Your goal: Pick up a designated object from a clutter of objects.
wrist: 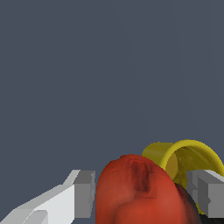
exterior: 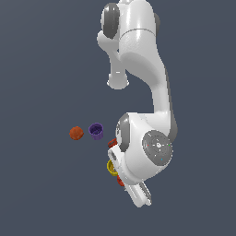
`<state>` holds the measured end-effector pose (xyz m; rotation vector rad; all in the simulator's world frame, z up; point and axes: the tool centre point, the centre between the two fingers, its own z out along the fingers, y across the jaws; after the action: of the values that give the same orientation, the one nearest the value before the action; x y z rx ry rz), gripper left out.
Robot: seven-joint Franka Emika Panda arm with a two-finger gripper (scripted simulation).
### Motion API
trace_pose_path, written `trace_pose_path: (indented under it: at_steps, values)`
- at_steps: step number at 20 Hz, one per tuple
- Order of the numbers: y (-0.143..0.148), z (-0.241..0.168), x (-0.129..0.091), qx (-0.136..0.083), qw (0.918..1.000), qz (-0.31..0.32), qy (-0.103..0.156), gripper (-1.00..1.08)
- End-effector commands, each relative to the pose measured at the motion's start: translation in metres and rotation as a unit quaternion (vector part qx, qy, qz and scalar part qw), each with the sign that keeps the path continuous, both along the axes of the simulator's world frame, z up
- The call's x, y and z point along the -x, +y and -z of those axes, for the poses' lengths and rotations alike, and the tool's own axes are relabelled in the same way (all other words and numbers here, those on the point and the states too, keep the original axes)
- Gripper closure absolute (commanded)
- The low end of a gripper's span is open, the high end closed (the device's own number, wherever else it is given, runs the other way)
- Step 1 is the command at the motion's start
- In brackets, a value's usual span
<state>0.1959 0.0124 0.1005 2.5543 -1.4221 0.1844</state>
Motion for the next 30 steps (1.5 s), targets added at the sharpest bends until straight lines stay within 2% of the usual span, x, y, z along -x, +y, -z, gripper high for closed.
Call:
trace_pose_path:
  at_steps: [1,8,30]
  values:
    - [-0.006,-0.011,0.000,0.000,1.0000,0.001,-0.003,1.08]
    - [-0.031,-0.052,0.008,0.000,1.0000,0.001,-0.003,1.08]
    - [-0.158,-0.263,0.044,-0.001,1.0000,0.001,-0.003,1.08]
